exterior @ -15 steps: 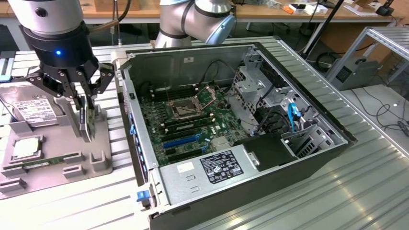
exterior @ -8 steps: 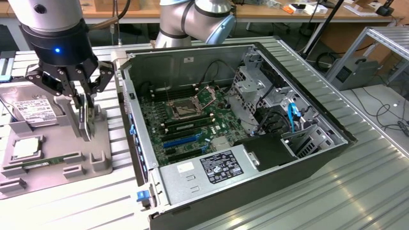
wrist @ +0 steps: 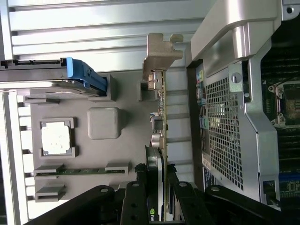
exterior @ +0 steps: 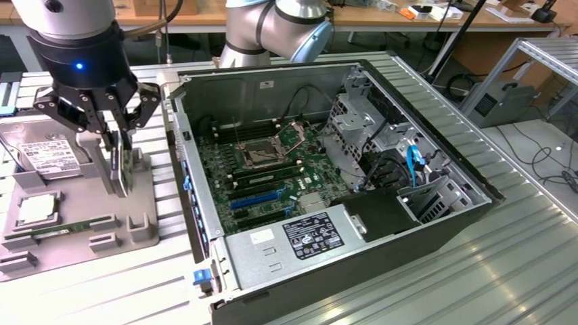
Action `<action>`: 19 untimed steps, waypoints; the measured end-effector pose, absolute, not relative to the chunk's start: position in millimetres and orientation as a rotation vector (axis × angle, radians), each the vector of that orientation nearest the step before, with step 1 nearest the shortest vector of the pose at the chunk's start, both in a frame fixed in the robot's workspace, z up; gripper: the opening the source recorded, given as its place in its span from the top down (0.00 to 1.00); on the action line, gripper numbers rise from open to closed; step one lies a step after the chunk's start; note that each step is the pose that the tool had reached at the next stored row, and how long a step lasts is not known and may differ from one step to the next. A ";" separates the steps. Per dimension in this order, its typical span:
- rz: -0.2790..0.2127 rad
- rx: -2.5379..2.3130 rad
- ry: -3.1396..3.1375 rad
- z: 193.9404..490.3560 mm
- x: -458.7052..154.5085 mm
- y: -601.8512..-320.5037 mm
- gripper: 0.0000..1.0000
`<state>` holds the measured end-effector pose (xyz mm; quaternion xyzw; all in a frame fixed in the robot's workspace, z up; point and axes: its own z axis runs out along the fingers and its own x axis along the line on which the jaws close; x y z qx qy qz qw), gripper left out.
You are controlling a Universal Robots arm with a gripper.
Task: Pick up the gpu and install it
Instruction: 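Pick up the gpu and move the gpu toward the slot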
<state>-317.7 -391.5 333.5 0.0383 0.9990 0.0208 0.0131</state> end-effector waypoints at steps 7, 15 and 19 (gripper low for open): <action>0.065 0.119 3.112 338.9 -317.7 -391.5 0.73; 0.065 0.119 3.112 346.6 -317.7 -391.5 0.73; 0.065 0.119 3.112 350.0 -317.7 -391.5 0.73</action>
